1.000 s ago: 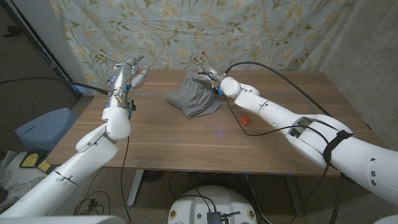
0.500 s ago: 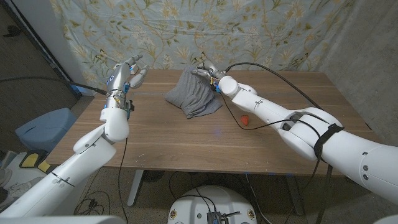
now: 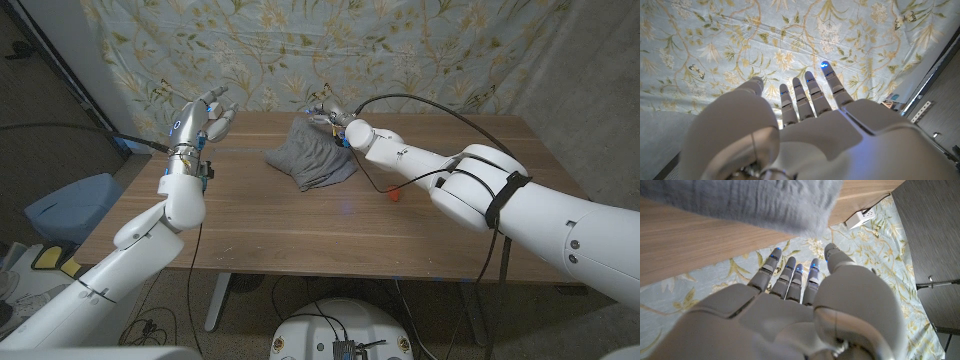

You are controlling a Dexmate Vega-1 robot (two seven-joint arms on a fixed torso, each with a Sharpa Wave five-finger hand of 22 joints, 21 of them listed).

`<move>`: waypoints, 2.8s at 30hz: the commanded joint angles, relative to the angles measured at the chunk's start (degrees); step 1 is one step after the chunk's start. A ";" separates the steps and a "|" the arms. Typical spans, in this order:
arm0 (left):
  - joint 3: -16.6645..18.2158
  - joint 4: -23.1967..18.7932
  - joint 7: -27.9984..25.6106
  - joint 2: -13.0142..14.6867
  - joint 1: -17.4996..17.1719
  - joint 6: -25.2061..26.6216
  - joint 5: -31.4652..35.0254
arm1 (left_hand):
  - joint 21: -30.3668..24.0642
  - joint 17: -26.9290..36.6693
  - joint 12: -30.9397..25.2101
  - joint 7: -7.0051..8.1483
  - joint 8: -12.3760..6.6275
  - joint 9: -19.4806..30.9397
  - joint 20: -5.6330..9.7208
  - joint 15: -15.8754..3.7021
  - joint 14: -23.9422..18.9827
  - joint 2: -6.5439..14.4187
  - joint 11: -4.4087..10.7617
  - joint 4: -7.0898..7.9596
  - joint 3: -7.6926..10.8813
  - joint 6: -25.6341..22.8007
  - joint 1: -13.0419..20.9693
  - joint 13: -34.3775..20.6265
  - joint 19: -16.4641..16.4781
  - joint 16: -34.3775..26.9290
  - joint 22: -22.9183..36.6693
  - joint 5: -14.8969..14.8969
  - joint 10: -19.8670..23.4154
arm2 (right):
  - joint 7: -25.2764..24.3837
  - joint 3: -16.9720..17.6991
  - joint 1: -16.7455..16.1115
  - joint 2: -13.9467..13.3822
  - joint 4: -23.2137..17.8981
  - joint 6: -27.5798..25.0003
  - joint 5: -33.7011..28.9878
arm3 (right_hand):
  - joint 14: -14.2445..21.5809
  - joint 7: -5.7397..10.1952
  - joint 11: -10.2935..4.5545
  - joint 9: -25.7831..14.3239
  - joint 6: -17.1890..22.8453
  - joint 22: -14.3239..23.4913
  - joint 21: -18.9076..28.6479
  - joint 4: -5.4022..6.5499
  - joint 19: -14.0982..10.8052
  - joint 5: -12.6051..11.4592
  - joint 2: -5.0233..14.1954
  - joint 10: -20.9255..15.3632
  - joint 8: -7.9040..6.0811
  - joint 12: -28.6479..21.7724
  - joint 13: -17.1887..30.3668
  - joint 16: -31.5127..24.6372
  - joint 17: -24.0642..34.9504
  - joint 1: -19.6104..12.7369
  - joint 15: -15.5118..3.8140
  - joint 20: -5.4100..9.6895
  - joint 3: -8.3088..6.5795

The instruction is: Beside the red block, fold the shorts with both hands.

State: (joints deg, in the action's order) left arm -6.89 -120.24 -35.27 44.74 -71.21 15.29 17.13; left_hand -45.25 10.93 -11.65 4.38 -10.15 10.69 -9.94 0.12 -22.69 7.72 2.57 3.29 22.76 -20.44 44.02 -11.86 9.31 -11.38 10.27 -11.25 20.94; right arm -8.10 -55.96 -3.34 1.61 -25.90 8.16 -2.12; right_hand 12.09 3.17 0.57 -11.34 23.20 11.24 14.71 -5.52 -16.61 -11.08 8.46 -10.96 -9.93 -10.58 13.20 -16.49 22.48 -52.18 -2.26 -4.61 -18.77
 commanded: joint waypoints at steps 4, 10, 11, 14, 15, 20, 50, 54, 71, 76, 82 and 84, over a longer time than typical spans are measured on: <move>0.07 -0.15 0.16 -0.05 -0.09 -0.94 1.33 | 0.33 0.15 -0.21 0.05 -0.42 0.11 -0.10 0.07 0.14 -0.42 0.05 -0.40 0.41 0.37 -0.14 -0.15 -0.35 -0.10 0.15 -0.33 -0.40 | 1.43 -2.24 -0.44 -4.15 -7.83 -6.75 -1.95 | -2.95 -0.67 1.09 -0.07 -7.82 0.16 -0.81 1.62 2.58 -0.71 0.25 5.43 0.08 -0.30 0.02 1.40 0.21 3.31 0.58 -0.52 2.45; -0.01 0.10 0.22 -0.41 0.22 -1.48 1.31 | 0.39 0.15 -0.24 0.01 -0.41 0.11 -0.11 0.14 0.23 -0.41 -0.05 -0.50 0.48 0.48 -0.23 -0.15 -0.33 -0.08 0.16 -0.34 -0.40 | 2.91 1.74 -3.54 -7.68 -12.58 -1.08 1.33 | -2.16 -1.17 2.02 -0.07 -6.02 0.19 -0.38 3.83 1.80 -0.32 2.26 3.55 -1.13 -1.57 -0.03 0.84 0.77 5.37 1.10 -0.62 2.44; -0.04 0.18 0.21 -0.47 0.30 -1.64 1.30 | 0.41 0.15 -0.25 -0.02 -0.43 0.11 -0.09 0.14 0.16 -0.41 -0.13 -0.52 0.49 0.47 -0.26 -0.16 -0.34 -0.11 0.16 -0.34 -0.41 | 2.98 2.46 -4.18 -8.30 -13.50 -0.01 1.87 | -2.13 -1.23 2.18 -0.07 -5.79 0.19 -0.32 4.15 1.69 -0.22 2.33 3.36 -1.22 -1.67 -0.03 0.81 0.82 5.75 1.38 -0.66 2.48; -0.02 0.44 0.13 -0.92 0.51 -2.43 0.79 | 0.45 0.15 -0.27 0.06 -0.39 0.11 -0.09 0.13 0.21 -0.42 -0.12 -0.56 0.51 0.62 -0.33 -0.16 -0.35 -0.10 0.16 -0.33 -0.38 | 2.74 4.27 -6.43 -10.88 -18.51 0.91 2.69 | -1.55 -1.18 2.40 -0.04 -4.16 0.19 -0.11 5.54 1.30 0.22 2.31 1.95 -1.75 -2.32 -0.08 0.58 1.02 7.52 1.88 -0.81 2.69; -0.04 0.56 0.08 -1.07 0.61 -2.74 0.64 | 0.47 0.15 -0.28 -0.03 -0.41 0.11 -0.09 0.15 0.20 -0.42 -0.07 -0.58 0.52 0.58 -0.36 -0.16 -0.37 -0.11 0.16 -0.33 -0.38 | 2.49 4.88 -7.26 -11.77 -20.42 0.90 2.87 | -1.10 -1.16 2.42 -0.02 -3.63 0.19 -0.06 5.80 1.19 0.30 2.24 1.67 -1.90 -2.43 -0.10 0.43 1.04 7.89 2.05 -0.83 2.69; -0.49 1.44 0.14 -1.75 1.42 -4.10 -0.13 | 0.54 0.15 -0.33 0.00 -0.44 0.11 -0.09 0.16 0.30 -0.43 -0.08 -0.64 0.56 0.59 -0.51 -0.16 -0.37 -0.09 0.17 -0.33 -0.32 | 3.77 8.38 -11.12 -15.97 -29.66 0.11 5.25 | 2.21 -1.20 2.56 0.10 -0.92 0.13 0.93 6.11 -1.23 0.48 1.96 -1.97 -2.50 -3.73 -0.24 -0.32 0.65 8.53 2.13 -1.07 1.90; -1.23 7.88 7.22 -2.88 5.50 -11.33 -13.80 | 0.89 0.26 -0.34 -0.77 -0.47 0.11 0.00 0.70 0.71 -0.09 -0.63 -0.70 0.78 1.00 -1.61 -0.20 -0.31 -0.12 0.21 -0.34 -0.70 | 5.11 24.56 -31.96 -33.62 -66.04 -7.13 17.75 | 4.50 -2.08 3.96 0.26 1.56 -0.02 1.50 7.31 -2.76 0.49 2.26 -6.07 -2.51 -4.73 -0.51 -0.32 0.15 9.82 2.62 -0.85 -0.01; -1.29 8.86 8.31 -2.65 5.88 -12.50 -15.55 | 0.96 0.28 -0.37 -1.05 -0.43 0.11 0.00 0.91 0.79 0.04 -0.70 -0.69 0.84 1.20 -1.81 -0.20 -0.34 -0.13 0.22 -0.36 -0.69 | 2.66 26.81 -35.18 -35.14 -69.88 -8.27 18.96 | 5.16 -2.22 4.36 0.28 2.00 -0.03 1.49 7.41 -2.76 0.47 2.18 -7.20 -2.55 -5.07 -0.55 -0.52 0.12 10.04 2.75 -0.96 -0.18; -2.64 14.38 12.69 -1.98 8.68 -19.84 -21.23 | 1.19 0.35 -0.43 -1.58 -0.50 0.11 -0.17 1.22 0.94 0.54 -1.33 -0.68 1.16 1.39 -2.48 -0.23 -0.36 -0.21 0.25 -0.49 -0.84 | -9.70 36.55 -51.79 -39.98 -83.99 -10.56 22.96 | 6.13 -2.94 4.94 0.32 3.97 -0.06 1.61 7.63 -3.13 0.42 1.99 -8.58 -2.87 -5.28 -0.64 -0.89 0.21 10.73 3.05 -1.38 -0.38; -2.95 14.72 13.97 -1.35 8.82 -21.20 -22.21 | 1.26 0.37 -0.40 -1.79 -0.50 0.11 -0.26 1.30 0.98 0.67 -1.51 -0.66 1.25 1.47 -2.68 -0.24 -0.37 -0.23 0.26 -0.53 -0.99 | -12.55 39.76 -57.10 -40.85 -85.80 -7.46 22.90 | 6.71 -3.36 5.34 0.33 4.66 -0.07 1.73 7.39 -3.46 0.38 1.61 -9.29 -2.94 -5.41 -0.68 -0.95 0.03 10.76 3.19 -1.60 -0.51; -3.45 13.43 14.72 -0.63 8.21 -20.76 -22.51 | 1.35 0.38 -0.42 -1.89 -0.53 0.11 -0.38 1.34 0.93 0.82 -1.57 -0.66 1.36 1.49 -2.85 -0.24 -0.43 -0.28 0.27 -0.57 -1.02 | -16.95 43.98 -63.48 -42.33 -88.94 -6.73 21.00 | 7.79 -3.99 5.58 0.36 6.34 -0.07 1.85 7.04 -3.80 0.35 1.02 -10.47 -3.27 -5.63 -0.74 -0.85 -0.52 10.91 3.33 -1.95 -0.77; -3.85 12.72 14.58 -0.78 8.09 -19.78 -22.51 | 1.37 0.39 -0.41 -1.87 -0.53 0.11 -0.40 1.36 0.95 0.87 -1.71 -0.66 1.40 1.51 -2.91 -0.24 -0.45 -0.29 0.28 -0.59 -1.07 | -19.23 45.84 -66.32 -41.97 -89.92 -5.64 20.22 | 7.95 -4.11 5.50 0.36 6.76 -0.07 1.92 7.00 -3.98 0.35 0.96 -10.86 -3.35 -5.72 -0.75 -0.79 -0.65 10.97 3.35 -1.94 -0.83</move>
State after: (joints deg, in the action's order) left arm -9.74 -106.66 -22.54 43.30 -62.93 -4.11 -3.66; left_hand -43.93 11.07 -11.67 2.73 -10.38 10.69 -9.93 1.14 -21.67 8.58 1.35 2.70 23.76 -18.82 41.34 -11.85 9.31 -11.38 10.26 -11.48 19.72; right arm -19.11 -18.72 -56.15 -38.29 -109.09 -0.26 20.03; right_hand 19.47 -0.84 6.25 -10.92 29.22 11.20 16.37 1.54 -19.98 -10.81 9.73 -20.91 -12.78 -15.91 12.45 -17.18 21.80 -41.39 1.10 -6.45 -19.04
